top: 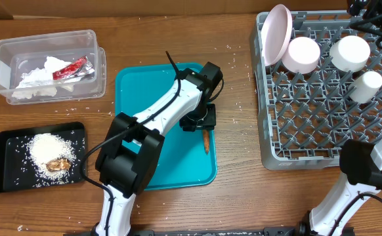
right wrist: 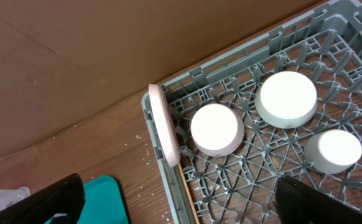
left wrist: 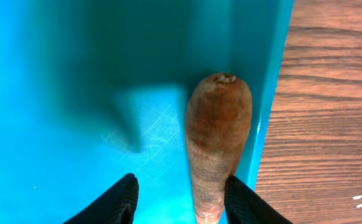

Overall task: Sort waste into correct bins and load items into the dishwasher
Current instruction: 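Reach the left gripper to the carrot scrap and grasp it, then carry the carrot scrap left and release it onto the black tray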

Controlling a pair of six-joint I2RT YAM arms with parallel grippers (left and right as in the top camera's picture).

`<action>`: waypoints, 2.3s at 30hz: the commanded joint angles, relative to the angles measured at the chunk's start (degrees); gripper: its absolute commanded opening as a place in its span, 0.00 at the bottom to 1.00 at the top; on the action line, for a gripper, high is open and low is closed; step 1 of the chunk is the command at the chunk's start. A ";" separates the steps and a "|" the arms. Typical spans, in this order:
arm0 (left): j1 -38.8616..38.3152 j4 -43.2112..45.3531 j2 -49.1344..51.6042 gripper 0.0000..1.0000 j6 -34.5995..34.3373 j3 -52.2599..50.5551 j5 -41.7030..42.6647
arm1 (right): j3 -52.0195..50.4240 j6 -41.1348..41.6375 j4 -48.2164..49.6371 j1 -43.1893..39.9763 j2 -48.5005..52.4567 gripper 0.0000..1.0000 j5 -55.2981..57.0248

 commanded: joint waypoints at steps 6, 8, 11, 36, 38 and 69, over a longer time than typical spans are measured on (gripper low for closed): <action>-1.31 2.36 0.68 0.49 1.36 0.24 -3.04 | 0.42 -0.22 0.13 0.00 -1.11 1.00 -0.35; -1.31 2.51 1.03 0.49 1.33 -0.02 -3.17 | 0.42 -0.22 0.13 0.00 -1.11 1.00 -0.35; -1.31 2.54 2.29 0.48 1.33 -0.13 -3.15 | 0.42 -0.22 0.13 0.00 -1.11 1.00 -0.35; 4.85 -9.55 3.06 0.14 -0.63 5.31 -2.75 | 0.42 -0.22 0.13 0.00 -1.11 1.00 -0.35; 7.45 -13.00 3.04 0.14 -0.79 8.17 -2.78 | 0.42 -0.22 0.13 0.00 -1.11 1.00 -0.35; 68.13 -34.16 -2.93 0.18 -2.75 27.67 -7.39 | 0.42 -0.22 0.13 0.00 -1.11 1.00 -0.35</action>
